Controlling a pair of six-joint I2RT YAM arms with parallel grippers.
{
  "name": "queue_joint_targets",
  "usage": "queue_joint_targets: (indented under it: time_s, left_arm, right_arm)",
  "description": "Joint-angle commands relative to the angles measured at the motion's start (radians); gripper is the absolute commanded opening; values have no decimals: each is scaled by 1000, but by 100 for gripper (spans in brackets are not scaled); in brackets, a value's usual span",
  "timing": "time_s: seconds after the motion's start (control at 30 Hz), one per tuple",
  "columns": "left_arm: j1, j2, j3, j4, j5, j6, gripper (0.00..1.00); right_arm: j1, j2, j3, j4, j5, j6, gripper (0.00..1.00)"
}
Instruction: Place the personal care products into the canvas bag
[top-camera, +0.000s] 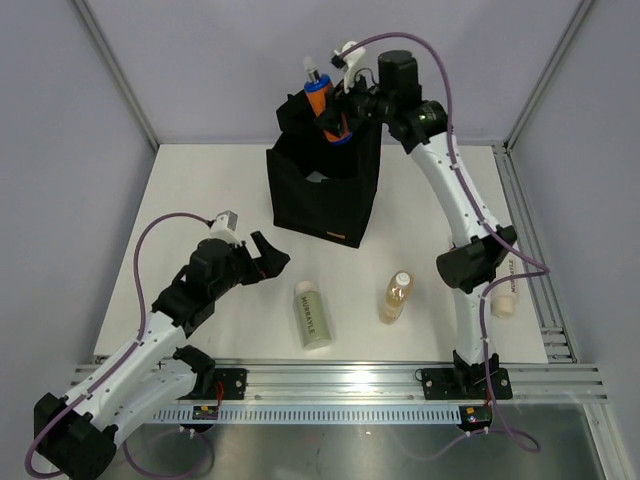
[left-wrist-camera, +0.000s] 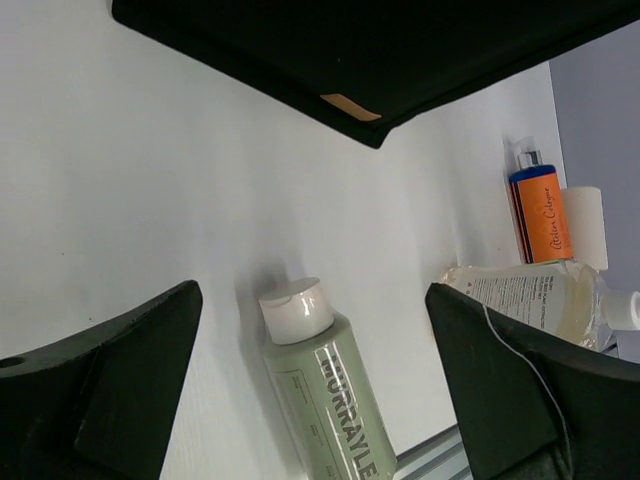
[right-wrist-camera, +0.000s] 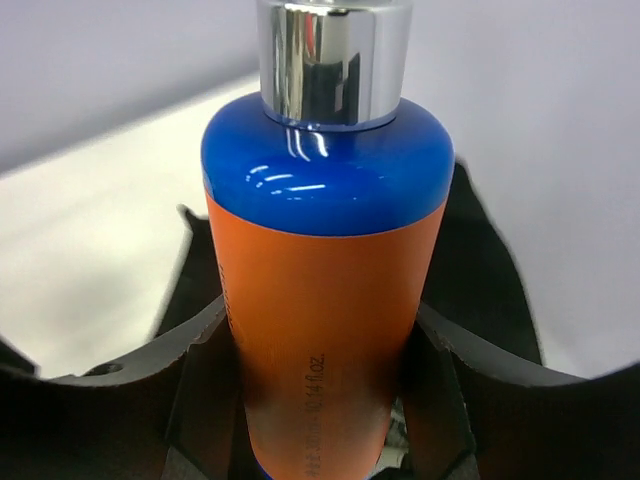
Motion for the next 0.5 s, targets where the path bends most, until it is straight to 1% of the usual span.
queue_joint_targets:
  time_s: [0.0,0.07,0.1,0.2,0.23,0.3,0.33,0.37,0.43,0.47]
  left_arm:
    - [4,14,-10,52,57,-23,99]
    - [4,26,-11,44,68,-24,99]
    - [4,34,-14,46,75,-22,99]
    - [4,67,-24,58,109,-17,99]
    - [4,77,-27,67,121,-17,99]
    - [4,112,-30,85,144,-14,99]
    - [4,124,-28,95,157,-13,99]
    - [4,152,-25,95,167,-11,99]
    - [2,181,-11,86,172,-13,99]
    - [-1,208,-4,81,175,-13,99]
  right_arm:
    - [37,41,-9,21,143,-93,1]
    - [37,43,-47,-22,114,-145,3]
    - [37,37,-72,-37,104,-162,6]
    - [37,-32,-239,-46,62,-219,13]
    - [37,-72,-329,-36,45,-230,21]
    - [38,-100,-391,-31,43,-251,34]
    - [37,-118,-424,-31,58,-257,42]
    - [37,-120,-434,-36,66,-260,47]
    - [37,-114,-426,-65,89,-273,66]
    - [37,-109,-417,-77,97,-274,72]
